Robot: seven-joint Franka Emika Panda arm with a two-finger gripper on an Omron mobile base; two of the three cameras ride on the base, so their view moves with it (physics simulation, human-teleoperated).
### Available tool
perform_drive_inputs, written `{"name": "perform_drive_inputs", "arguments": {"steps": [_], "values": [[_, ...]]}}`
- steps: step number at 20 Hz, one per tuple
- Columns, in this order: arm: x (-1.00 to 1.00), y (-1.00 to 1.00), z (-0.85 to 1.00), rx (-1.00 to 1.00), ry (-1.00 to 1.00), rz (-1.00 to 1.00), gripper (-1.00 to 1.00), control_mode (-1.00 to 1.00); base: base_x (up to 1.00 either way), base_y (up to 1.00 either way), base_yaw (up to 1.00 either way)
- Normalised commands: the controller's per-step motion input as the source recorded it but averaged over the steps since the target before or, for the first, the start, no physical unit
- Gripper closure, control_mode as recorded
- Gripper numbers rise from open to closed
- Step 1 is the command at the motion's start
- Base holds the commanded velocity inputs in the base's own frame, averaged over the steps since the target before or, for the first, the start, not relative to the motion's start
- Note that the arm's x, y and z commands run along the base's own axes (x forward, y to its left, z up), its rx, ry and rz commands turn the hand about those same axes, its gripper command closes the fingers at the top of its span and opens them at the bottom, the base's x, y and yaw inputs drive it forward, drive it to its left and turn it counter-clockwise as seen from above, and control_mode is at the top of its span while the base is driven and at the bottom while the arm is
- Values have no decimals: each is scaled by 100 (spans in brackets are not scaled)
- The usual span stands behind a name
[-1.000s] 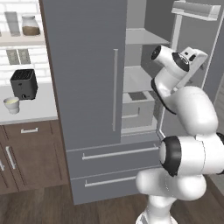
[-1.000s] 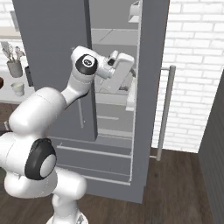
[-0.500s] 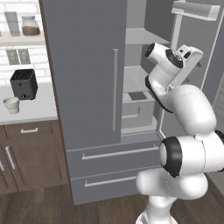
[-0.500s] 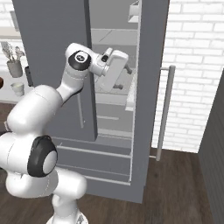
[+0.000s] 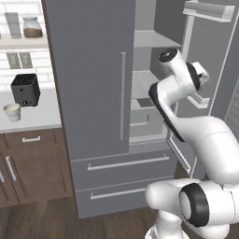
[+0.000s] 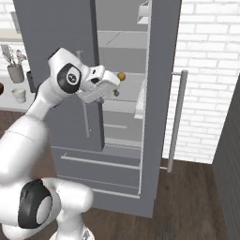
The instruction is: Grab a lemon wedge from the fridge and one ice cube from the ice bowl, and put them in the glass of lemonade.
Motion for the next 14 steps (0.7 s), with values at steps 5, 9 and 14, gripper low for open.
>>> {"name": "perform_drive_inputs", "arguments": {"steps": [5,9,14], "values": [[-32,56,-66,62,-23,24,-100,-100,0,0,0],[-23,51,24,13,-11,17,-100,-100,0,0,0],[-21,43,33,7,-3,15,-100,-100,0,0,0]]}}
